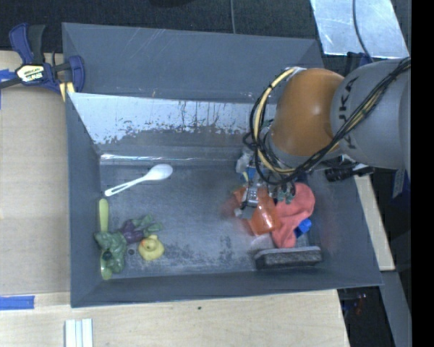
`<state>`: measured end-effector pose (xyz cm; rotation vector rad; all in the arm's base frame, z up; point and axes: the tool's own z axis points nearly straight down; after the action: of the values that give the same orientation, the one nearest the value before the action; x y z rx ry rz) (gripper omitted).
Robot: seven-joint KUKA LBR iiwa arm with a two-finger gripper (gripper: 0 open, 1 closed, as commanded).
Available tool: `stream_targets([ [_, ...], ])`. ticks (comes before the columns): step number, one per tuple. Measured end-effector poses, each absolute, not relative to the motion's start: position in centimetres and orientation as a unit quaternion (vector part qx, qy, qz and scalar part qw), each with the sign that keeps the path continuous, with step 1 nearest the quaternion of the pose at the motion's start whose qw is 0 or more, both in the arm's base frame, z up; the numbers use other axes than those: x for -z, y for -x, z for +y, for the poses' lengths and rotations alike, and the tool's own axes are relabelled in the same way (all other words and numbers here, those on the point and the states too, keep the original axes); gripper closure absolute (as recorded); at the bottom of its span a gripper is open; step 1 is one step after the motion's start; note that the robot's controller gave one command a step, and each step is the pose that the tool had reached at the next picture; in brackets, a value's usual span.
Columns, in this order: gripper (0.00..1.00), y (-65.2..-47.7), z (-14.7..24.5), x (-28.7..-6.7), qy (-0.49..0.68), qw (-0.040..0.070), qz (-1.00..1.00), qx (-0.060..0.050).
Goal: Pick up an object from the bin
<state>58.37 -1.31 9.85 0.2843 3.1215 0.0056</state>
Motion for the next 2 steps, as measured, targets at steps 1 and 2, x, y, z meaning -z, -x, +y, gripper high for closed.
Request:
stream_targets([
  [1, 0.00, -54.3, -7.8, -7.1, -0.190, -0.004, 0.982, -0.009],
  [2, 0.00, -51.5, -5.4, -7.2, -0.220, 0.009, 0.975, -0.004],
])
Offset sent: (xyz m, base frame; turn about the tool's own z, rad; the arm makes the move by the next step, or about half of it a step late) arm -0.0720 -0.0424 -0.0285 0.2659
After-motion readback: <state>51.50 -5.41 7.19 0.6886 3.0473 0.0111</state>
